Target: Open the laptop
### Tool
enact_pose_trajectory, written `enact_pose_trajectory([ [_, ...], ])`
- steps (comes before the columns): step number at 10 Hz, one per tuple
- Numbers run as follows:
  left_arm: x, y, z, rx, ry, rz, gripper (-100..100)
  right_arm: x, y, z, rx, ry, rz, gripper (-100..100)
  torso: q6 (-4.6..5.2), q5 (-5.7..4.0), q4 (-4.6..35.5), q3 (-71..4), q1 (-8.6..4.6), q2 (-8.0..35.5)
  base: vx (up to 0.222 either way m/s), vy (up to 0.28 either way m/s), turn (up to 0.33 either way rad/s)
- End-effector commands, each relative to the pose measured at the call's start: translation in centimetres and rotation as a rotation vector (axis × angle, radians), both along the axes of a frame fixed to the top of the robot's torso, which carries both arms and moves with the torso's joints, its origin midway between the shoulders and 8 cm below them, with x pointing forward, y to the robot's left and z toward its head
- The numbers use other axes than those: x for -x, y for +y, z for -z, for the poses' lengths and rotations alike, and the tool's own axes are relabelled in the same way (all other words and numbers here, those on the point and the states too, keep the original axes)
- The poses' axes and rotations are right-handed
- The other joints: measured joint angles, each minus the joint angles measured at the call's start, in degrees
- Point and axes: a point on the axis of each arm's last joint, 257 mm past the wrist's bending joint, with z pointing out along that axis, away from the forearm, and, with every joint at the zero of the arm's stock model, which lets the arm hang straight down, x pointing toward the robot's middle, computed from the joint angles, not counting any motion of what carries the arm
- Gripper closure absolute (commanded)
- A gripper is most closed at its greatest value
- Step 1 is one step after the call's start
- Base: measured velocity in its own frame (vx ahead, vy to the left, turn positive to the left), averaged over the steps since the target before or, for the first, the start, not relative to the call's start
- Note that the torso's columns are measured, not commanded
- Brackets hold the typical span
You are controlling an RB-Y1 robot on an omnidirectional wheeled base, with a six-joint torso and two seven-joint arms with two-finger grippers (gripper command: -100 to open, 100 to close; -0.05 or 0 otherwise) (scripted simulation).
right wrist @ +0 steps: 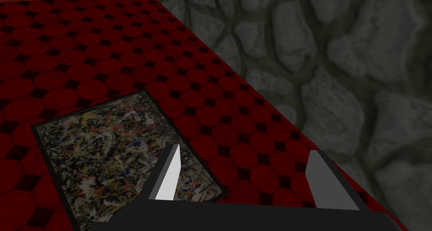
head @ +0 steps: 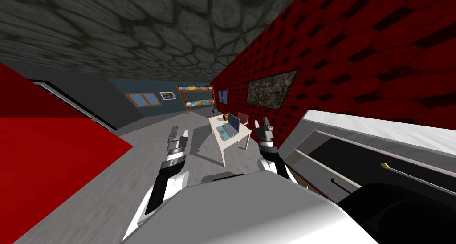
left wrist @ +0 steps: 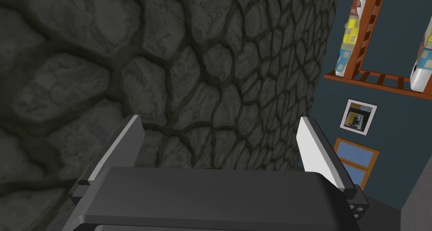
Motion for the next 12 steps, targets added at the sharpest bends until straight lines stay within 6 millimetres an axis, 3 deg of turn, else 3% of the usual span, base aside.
enact_pose_trajectory([
  [1,0.00,0.00,0.00,0.000,0.000,0.000,0,0.00,0.00,0.00,0.000,0.000,0.000,0,0.00,0.00,2.35,-4.67,0.00,2.32,0.000,0.000,0.000],
  [9,0.01,0.00,-0.02,0.000,0.000,0.000,0,0.01,0.00,-0.02,0.000,0.000,0.000,0,0.00,0.00,35.37,-70.73,0.00,35.39,0.000,0.000,0.000],
  [10,0.01,0.00,-0.02,0.000,0.000,0.000,0,-0.24,0.26,0.31,0.008,0.010,-0.024,-100,0.00,0.00,39.60,-79.19,0.00,39.62,0.015,-0.009,0.015],
  [12,0.00,0.00,0.01,0.000,0.000,0.000,0,-0.72,0.55,0.96,0.002,0.031,-0.067,-100,0.00,-0.02,42.04,-84.28,-0.07,42.05,0.020,-0.026,0.031],
])
